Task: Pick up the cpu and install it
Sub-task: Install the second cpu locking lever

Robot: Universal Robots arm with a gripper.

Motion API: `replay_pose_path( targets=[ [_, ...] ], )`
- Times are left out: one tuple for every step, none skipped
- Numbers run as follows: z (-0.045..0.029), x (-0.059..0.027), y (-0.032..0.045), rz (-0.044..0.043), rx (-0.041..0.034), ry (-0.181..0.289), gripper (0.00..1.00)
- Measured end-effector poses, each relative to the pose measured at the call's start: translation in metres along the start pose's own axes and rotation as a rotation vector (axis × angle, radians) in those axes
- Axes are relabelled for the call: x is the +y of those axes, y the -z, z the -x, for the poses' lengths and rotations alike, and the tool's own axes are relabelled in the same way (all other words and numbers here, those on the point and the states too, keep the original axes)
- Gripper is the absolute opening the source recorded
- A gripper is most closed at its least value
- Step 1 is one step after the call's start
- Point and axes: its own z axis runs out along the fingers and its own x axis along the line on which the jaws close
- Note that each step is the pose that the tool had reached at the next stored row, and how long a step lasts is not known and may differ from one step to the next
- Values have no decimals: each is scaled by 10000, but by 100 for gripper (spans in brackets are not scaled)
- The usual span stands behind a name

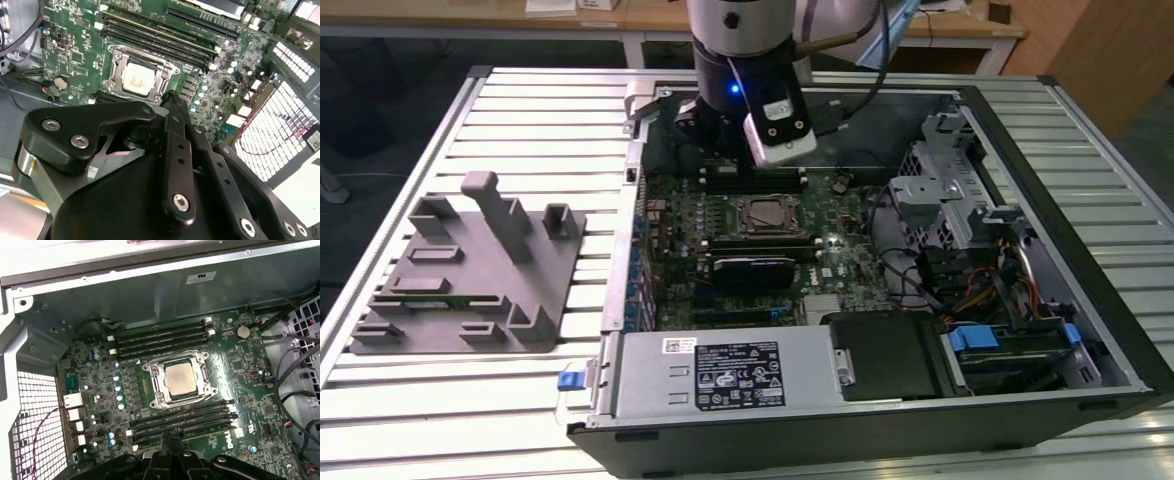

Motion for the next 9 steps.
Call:
replay_pose_path(
  targets=[
    [0, 0, 0, 0, 0, 0, 11],
    [0, 0, 0, -1, 1, 0, 11],
    [0, 0, -1, 0, 0, 0, 11],
    [0, 0, -1, 0, 0, 0, 11],
    [0, 0, -1, 0, 0, 0, 11],
    [0, 0, -2, 1, 0, 0, 11],
    [0, 0, -2, 0, 0, 0, 11],
    [0, 0, -2, 0, 0, 0, 11],
    [0, 0, -2, 0, 0, 0, 11]
  ],
)
